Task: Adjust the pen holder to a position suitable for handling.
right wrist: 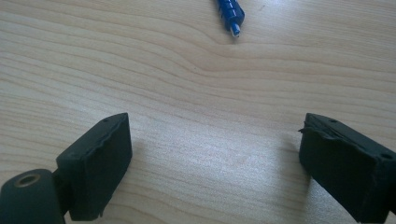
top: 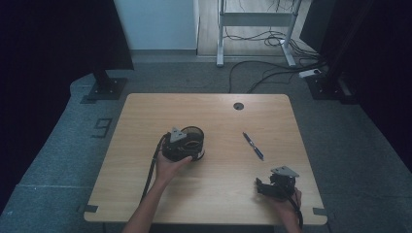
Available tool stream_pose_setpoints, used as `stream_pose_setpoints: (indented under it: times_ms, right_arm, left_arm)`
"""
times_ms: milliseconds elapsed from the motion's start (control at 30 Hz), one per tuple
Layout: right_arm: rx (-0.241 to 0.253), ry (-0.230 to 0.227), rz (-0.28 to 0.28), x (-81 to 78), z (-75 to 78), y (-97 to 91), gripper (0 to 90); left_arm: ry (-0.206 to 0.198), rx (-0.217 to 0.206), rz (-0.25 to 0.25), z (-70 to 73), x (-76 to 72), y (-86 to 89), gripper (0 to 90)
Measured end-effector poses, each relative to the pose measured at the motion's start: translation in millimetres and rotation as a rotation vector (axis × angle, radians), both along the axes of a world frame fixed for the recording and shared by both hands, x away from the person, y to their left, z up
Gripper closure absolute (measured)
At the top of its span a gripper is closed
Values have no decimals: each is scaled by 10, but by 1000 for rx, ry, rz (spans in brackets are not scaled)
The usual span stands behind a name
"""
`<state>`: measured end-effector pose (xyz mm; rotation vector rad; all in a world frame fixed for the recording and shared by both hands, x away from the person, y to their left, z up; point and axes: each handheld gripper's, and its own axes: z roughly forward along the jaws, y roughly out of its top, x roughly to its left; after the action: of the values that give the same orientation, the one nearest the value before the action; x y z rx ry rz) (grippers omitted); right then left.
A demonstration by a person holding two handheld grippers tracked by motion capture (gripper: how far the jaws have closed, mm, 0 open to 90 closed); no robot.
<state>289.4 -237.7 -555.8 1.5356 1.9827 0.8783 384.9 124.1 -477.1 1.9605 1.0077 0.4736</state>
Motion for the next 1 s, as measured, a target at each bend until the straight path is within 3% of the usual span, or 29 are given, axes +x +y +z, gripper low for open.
stream_pose_setpoints:
  times_ms: [133,300,400,600,733,1000]
  right_arm:
    - [1,0,-1,-1,0,1,88]
    - [1,0,0,-1,0,1,88]
    - [0,0,0,-1,0,0,88]
    - [-1,1,0,-2,1,1,90]
    - [-1,0,1,-2,2,0,90]
    - [-1,0,1,-3,1,0,90]
  left_arm:
    - [6,17,-4,-17,73,-97,100]
    - [3,1,6,-41,178,-202,100]
    - [-11,28,19,-100,254,-314,100]
    - [-6,41,5,-179,314,-422,100]
    - [19,70,-3,-286,348,-486,100]
    - [21,66,2,-332,351,-523,99]
